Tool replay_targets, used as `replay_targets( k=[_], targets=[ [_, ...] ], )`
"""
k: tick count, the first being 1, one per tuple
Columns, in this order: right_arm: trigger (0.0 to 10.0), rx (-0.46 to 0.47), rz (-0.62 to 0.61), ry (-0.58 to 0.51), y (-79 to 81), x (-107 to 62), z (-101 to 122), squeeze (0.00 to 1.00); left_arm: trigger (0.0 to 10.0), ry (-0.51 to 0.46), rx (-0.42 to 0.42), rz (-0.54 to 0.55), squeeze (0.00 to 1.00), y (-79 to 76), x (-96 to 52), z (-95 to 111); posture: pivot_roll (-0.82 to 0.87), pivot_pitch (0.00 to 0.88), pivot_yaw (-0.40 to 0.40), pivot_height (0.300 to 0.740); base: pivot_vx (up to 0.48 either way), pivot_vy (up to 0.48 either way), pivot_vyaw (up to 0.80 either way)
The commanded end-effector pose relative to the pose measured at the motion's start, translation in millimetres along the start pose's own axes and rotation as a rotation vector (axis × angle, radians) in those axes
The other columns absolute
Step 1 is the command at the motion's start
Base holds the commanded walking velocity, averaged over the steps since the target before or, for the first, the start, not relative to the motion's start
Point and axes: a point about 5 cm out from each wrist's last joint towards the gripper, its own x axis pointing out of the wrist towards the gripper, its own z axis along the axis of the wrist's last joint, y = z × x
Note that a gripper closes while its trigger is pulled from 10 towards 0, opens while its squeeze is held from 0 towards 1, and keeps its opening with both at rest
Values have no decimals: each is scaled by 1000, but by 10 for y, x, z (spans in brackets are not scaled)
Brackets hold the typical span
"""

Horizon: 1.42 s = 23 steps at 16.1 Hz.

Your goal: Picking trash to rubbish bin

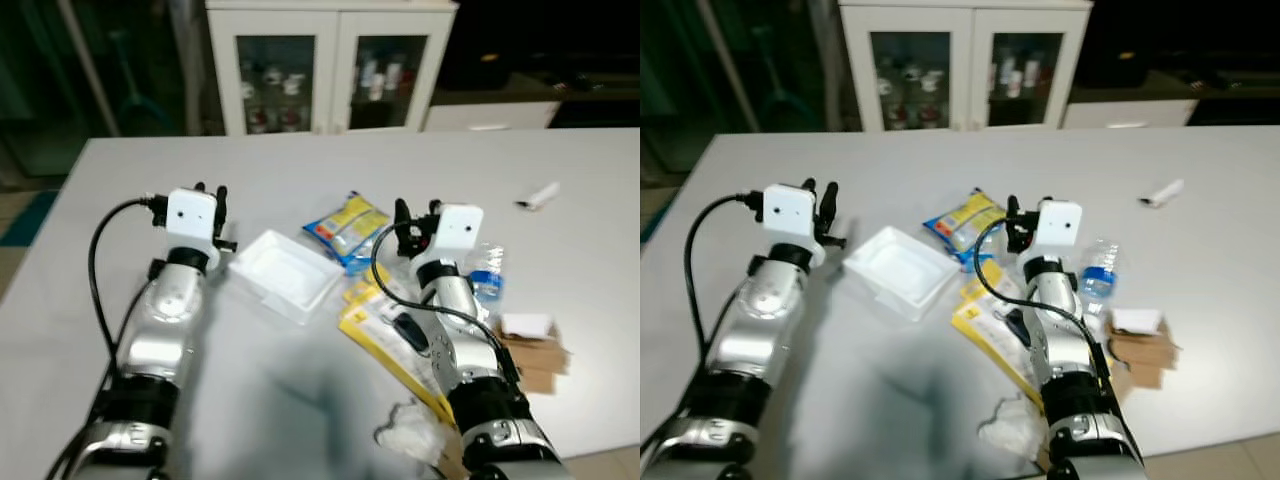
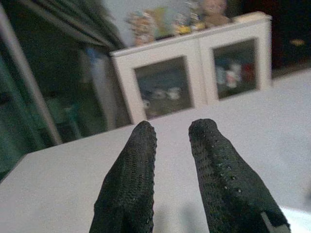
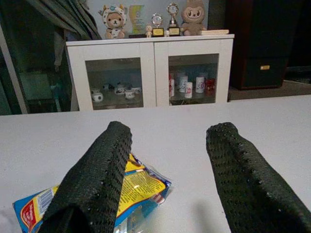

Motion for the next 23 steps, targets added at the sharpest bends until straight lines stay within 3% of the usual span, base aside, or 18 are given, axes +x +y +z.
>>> replay_targets(
  k=[1, 2, 3, 7, 8, 9, 16, 23],
  targets=[
    [10000, 1, -35, -6, -106, -4, 21, 0, 10000, -3, -1, -156, 0, -145, 34, 72, 61, 27, -27, 740, 0, 0, 0],
    [10000, 1, -34, -6, -105, -4, 21, 0, 10000, 3, -1, -195, 0, -156, 28, 75, 61, 27, -27, 740, 0, 0, 0],
    [10000, 2, -34, -5, -98, -8, 15, 0, 10000, 29, 32, -338, 0, -191, -10, 73, 63, 25, -25, 740, 0, 0, 0],
    [10000, 4, -34, -3, -94, -18, 2, 0, 10000, 66, 67, -511, 0, -184, -59, 110, 60, 13, -17, 740, 0, 0, 0],
    [10000, 4, -34, -3, -94, -18, 1, 0, 10000, 66, 67, -521, 59, -184, -62, 119, 60, 13, -17, 740, 0, 0, 0],
    [10000, 5, -30, 1, -88, -20, -8, 0, 10000, 61, 18, -540, 1000, -208, -68, 142, 59, 3, -17, 740, 0, 0, 0],
    [10000, 4, -23, 3, -81, -6, -1, 0, 10000, 84, -69, -679, 1000, -310, -149, 191, 59, 22, -22, 740, 0, 0, 0],
    [10000, 0, -16, 13, -88, -10, -14, 0, 10000, 167, 36, -664, 1000, -346, -194, 24, 57, 38, -34, 740, 0, 0, 0]
  ],
)
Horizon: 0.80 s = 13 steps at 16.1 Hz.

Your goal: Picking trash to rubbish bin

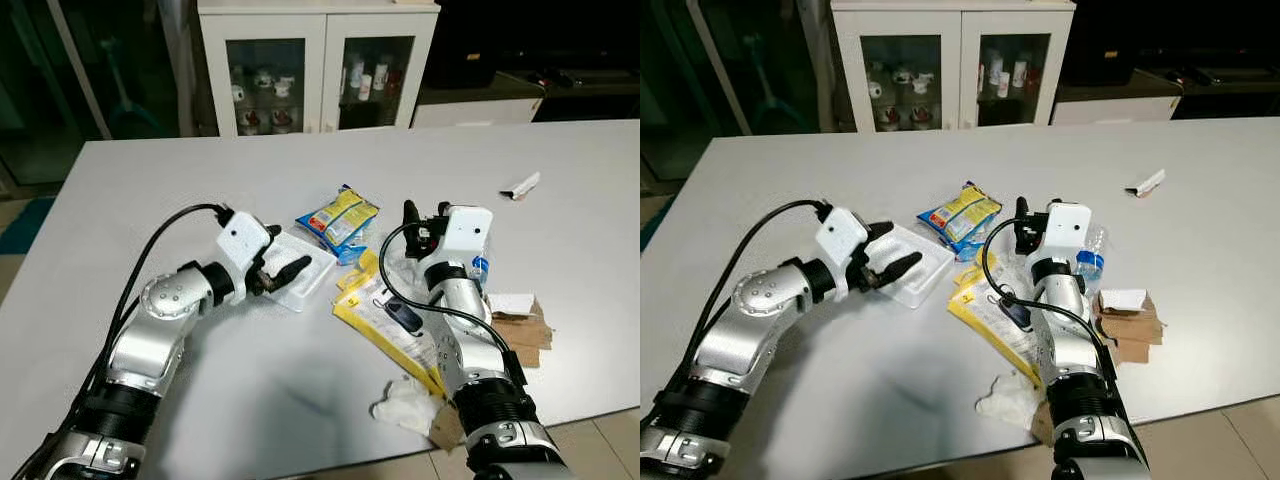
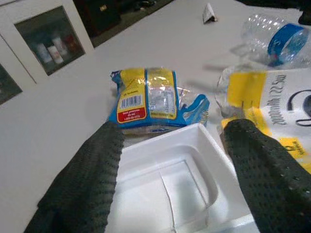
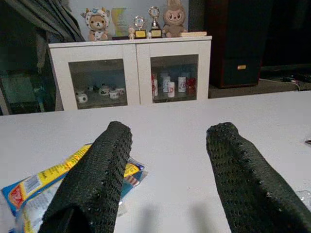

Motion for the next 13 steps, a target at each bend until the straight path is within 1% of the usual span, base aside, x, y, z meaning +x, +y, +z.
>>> replay_targets(
  k=[1, 4, 5, 9, 10, 11, 12, 13],
  targets=[
    [10000, 1, 2, 6, -18, 12, 8, 0, 10000, 26, 9, -6, 1000, -10, -8, -40, 57, 38, -34, 740, 0, 0, 0],
    [10000, 0, 5, 9, -22, 12, 6, 0, 10000, 12, 0, -46, 1000, -36, -16, 4, 59, 41, -38, 740, 0, 0, 0],
    [10000, 0, 8, 10, -15, 12, 4, 0, 10000, 0, -9, -69, 1000, -66, -6, 23, 59, 41, -38, 740, 0, 0, 0],
    [10000, -2, 11, 11, -18, 12, 6, 0, 10000, -10, -16, -93, 1000, -125, 14, 35, 56, 42, -40, 740, 0, 0, 0],
    [10000, -2, 11, 12, -16, 12, 4, 0, 10000, -15, -21, -113, 1000, -153, 15, 42, 56, 42, -40, 740, 0, 0, 0],
    [10000, -2, 12, 13, -14, 11, 3, 0, 10000, -15, -9, -122, 1000, -172, 22, 51, 56, 42, -40, 740, 0, 0, 0],
    [10000, -1, 13, 14, -10, 11, 0, 0, 10000, 0, 56, -118, 1000, -203, 55, 47, 56, 42, -40, 740, 0, 0, 0],
    [10000, -1, 14, 15, -6, 11, -2, 0, 10000, 24, 118, -121, 0, -242, 97, 23, 56, 42, -40, 740, 0, 0, 0]
  ],
)
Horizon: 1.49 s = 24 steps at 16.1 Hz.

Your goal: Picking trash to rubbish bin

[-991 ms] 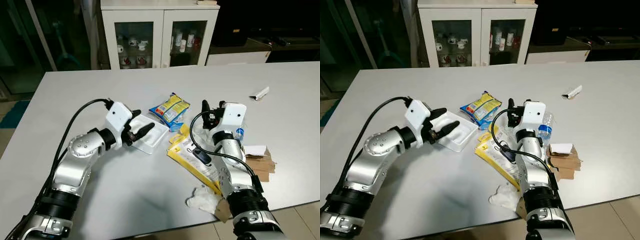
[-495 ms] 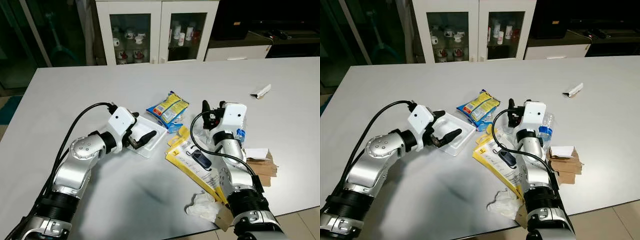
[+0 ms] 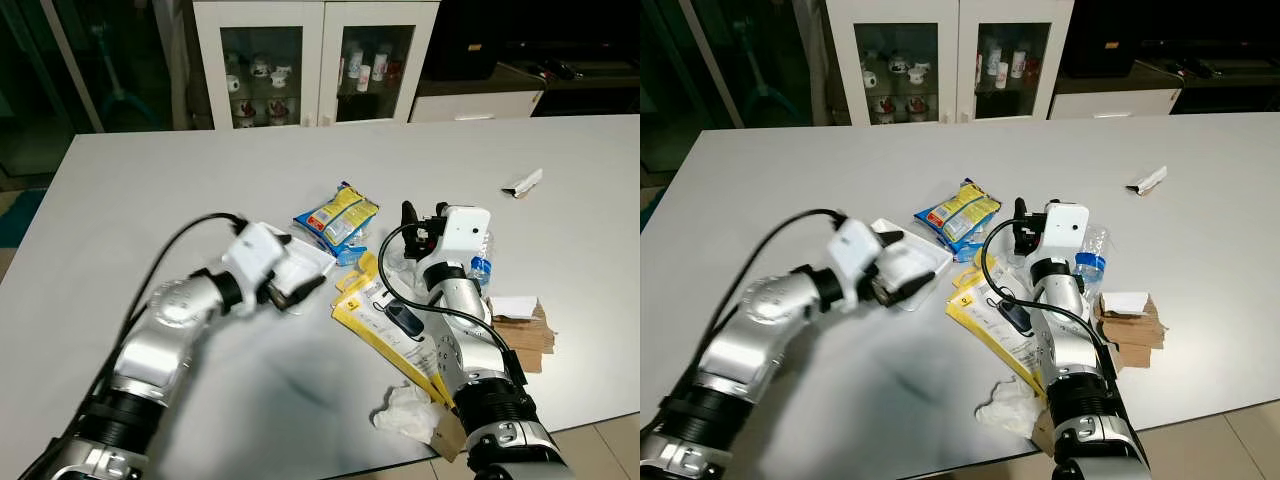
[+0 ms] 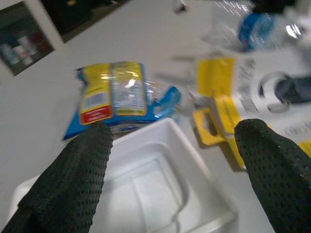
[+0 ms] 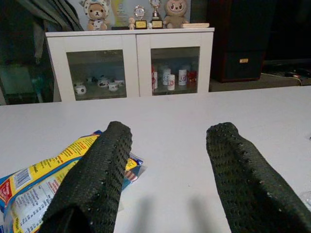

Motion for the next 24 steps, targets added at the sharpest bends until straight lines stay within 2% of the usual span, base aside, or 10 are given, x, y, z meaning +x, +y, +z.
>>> replay_targets(
  k=[1, 4, 6, 9, 13, 16, 20, 21, 22, 24],
  targets=[
    [10000, 3, 7, 7, -6, 10, 4, 0, 10000, 21, 68, -20, 0, -41, 60, 10, 56, 42, -40, 740, 0, 0, 0],
    [10000, 3, 6, 6, -9, 13, 5, 0, 10000, 96, 196, -81, 0, -177, 196, -54, 55, 37, -38, 740, 0, 0, 0],
    [10000, 4, 4, 5, -8, 15, 6, 0, 10000, 124, 271, -58, 0, -164, 248, -71, 55, 37, -37, 740, 0, 0, 0],
    [10000, 5, 4, 4, -3, 18, 8, 0, 10000, 152, 312, -27, 0, -130, 261, -89, 56, 37, -35, 740, 0, 0, 0],
    [10000, 7, 10, 5, 2, 16, 4, 0, 10000, 234, 291, -26, 0, -122, 262, -215, 56, 32, -34, 740, 0, 0, 0],
    [10000, 8, 13, 6, 6, 12, -1, 0, 10000, 271, 204, -18, 0, -162, 283, -309, 53, 29, -34, 740, 0, 0, 0],
    [10000, 7, 18, 8, 8, 12, -3, 0, 10000, 337, 137, -1, 0, -193, 314, -398, 53, 30, -37, 740, 0, 0, 0],
    [10000, 7, 19, 9, 8, 11, -3, 0, 6118, 336, 108, -3, 0, -212, 329, -401, 53, 30, -37, 740, 0, 0, 0],
    [10000, 7, 20, 11, 10, 10, -7, 0, 0, 327, 55, 4, 0, -242, 360, -391, 53, 30, -37, 740, 0, 0, 0],
    [10000, 8, 25, 13, 16, 12, -9, 0, 0, 323, 15, 3, 0, -289, 402, -383, 52, 33, -39, 740, 0, 0, 0]
  ],
)
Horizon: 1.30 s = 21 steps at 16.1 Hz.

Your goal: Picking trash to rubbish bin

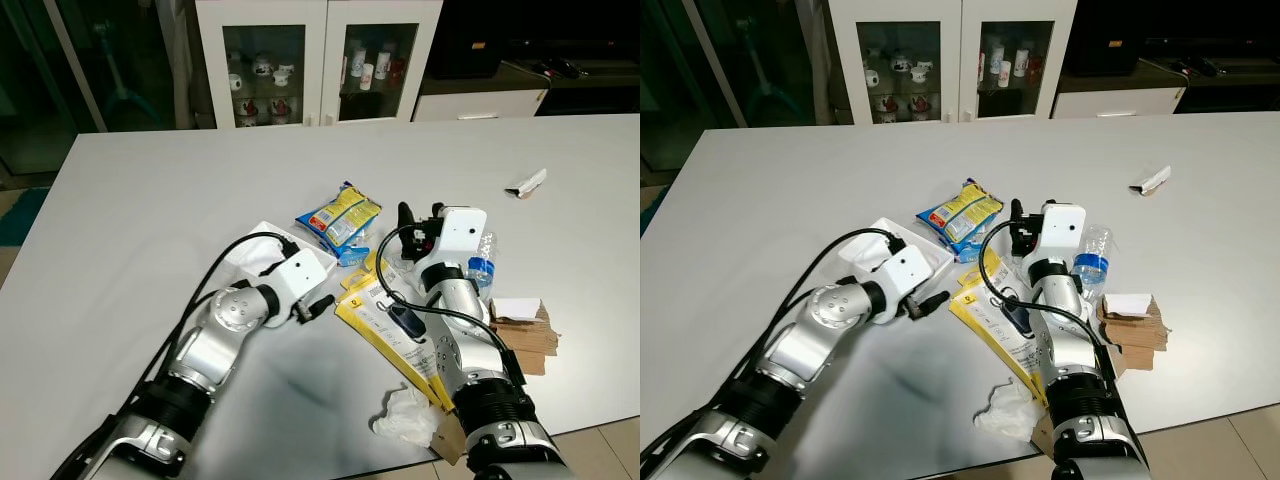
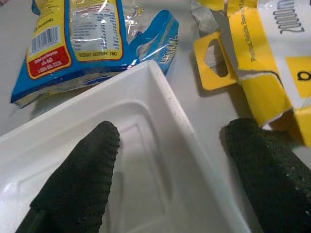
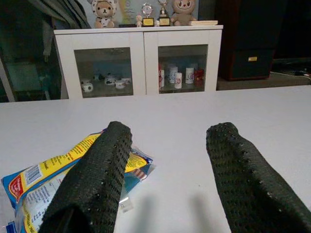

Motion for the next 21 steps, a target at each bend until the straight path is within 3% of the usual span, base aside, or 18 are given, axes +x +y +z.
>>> replay_targets(
  k=[1, 4, 21],
  targets=[
    [10000, 7, 3, 9, -7, 15, 1, 0, 0, 72, -32, -43, 0, -122, 35, -145, 53, 33, -40, 740, 0, 0, 0],
    [10000, 9, 6, 11, -4, 19, 1, 0, 0, 79, -71, -64, 0, -185, 56, -136, 54, 35, -39, 740, 0, 0, 0],
    [10000, 14, 24, 17, 26, 21, -9, 0, 0, 112, -93, -36, 0, -176, 49, -162, 57, 34, -39, 740, 0, 0, 0]
  ],
)
